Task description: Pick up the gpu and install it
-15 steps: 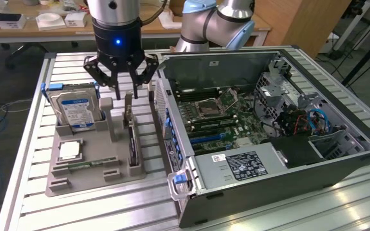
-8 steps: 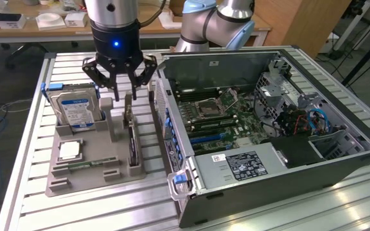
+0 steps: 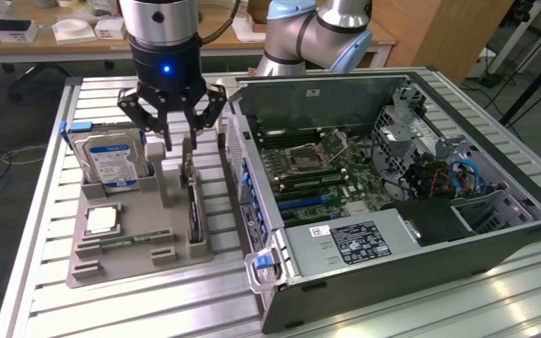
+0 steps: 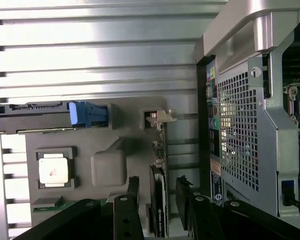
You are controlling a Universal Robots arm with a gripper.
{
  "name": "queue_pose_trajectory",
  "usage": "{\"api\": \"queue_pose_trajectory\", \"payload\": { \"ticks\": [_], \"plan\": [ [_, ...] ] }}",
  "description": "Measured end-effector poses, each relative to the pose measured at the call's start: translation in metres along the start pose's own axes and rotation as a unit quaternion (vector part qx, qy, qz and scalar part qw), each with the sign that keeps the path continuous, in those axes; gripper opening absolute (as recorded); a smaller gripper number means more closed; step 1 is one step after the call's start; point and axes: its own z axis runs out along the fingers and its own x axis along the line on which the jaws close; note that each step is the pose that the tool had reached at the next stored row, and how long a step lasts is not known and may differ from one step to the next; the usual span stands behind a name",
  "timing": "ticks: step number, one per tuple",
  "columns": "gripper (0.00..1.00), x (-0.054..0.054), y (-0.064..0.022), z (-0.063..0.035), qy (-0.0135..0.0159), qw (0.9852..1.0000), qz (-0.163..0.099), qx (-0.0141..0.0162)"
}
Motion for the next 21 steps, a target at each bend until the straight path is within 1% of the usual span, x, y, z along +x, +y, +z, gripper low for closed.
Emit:
{"api": "queue_pose_trajectory", "payload": {
  "ticks": [10,21],
  "plan": [
    [0.43,0.002,-0.0012,0.0061,0.0001,1.0,0.0,0.0],
    [0.43,0.001,-0.0129,0.0113,0.0,1.0,0.0,0.0]
  ]
}}
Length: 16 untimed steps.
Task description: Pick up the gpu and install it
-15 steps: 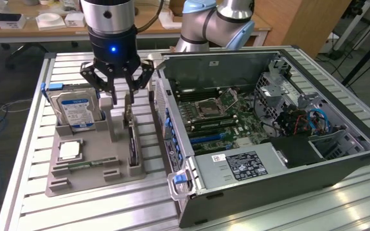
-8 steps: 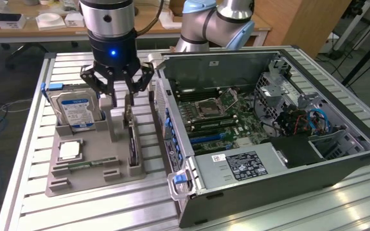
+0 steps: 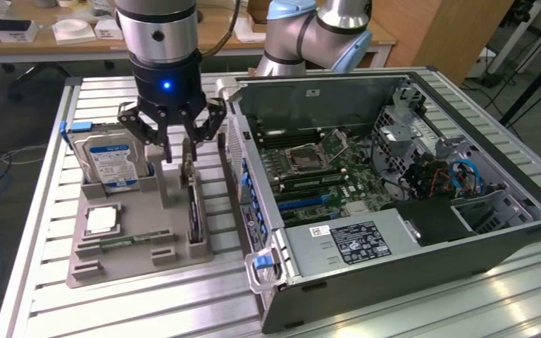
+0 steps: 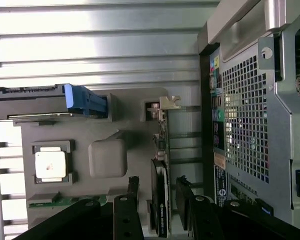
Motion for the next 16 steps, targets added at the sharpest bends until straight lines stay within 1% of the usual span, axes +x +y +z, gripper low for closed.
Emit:
{"api": "queue_pose_trajectory", "payload": {
  "ticks": [9,16],
  "plan": [
    [0.43,-0.0004,-0.0069,0.0047,0.0,1.0,0.0,0.0],
    [0.43,-0.0005,-0.0106,0.0103,0.0,1.0,0.0,0.0001]
  ]
}}
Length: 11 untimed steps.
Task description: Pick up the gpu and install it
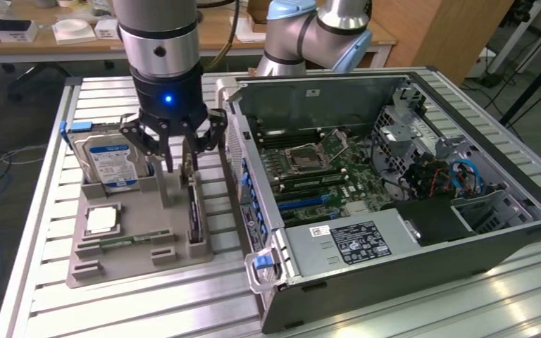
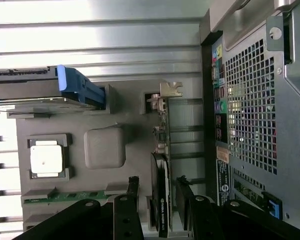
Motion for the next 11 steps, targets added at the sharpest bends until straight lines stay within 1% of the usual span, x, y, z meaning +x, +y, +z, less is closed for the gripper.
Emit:
{"api": "queue_pose_trajectory", "payload": {
  "ticks": [4,11],
  "plan": [
    [0.43,-0.001,-0.0015,0.0031,0.0,1.0,0.0,0.0],
    [0.43,-0.0072,-0.0061,0.008,0.0,1.0,0.0,0.0]
  ]
}}
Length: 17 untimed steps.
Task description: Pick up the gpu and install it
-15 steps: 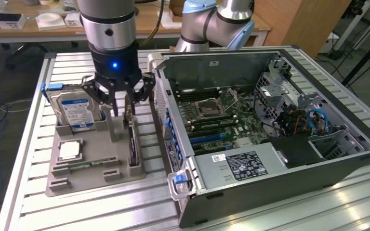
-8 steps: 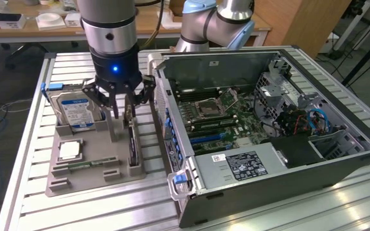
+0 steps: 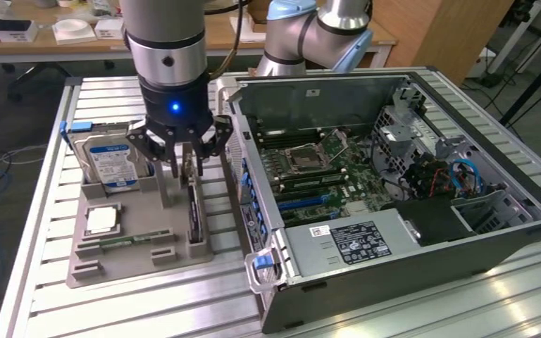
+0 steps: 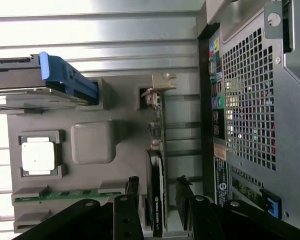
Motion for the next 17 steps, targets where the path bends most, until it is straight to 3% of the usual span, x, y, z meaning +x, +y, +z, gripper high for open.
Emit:
{"api": "queue_pose_trajectory", "payload": {
  "ticks": [11,17],
  "plan": [
    [0.43,-0.002,-0.0117,0.0082,0.0,1.0,0.0,0.0],
    [0.43,-0.002,-0.013,0.0144,-0.0002,1.0,0.0,0.0]
  ]
}}
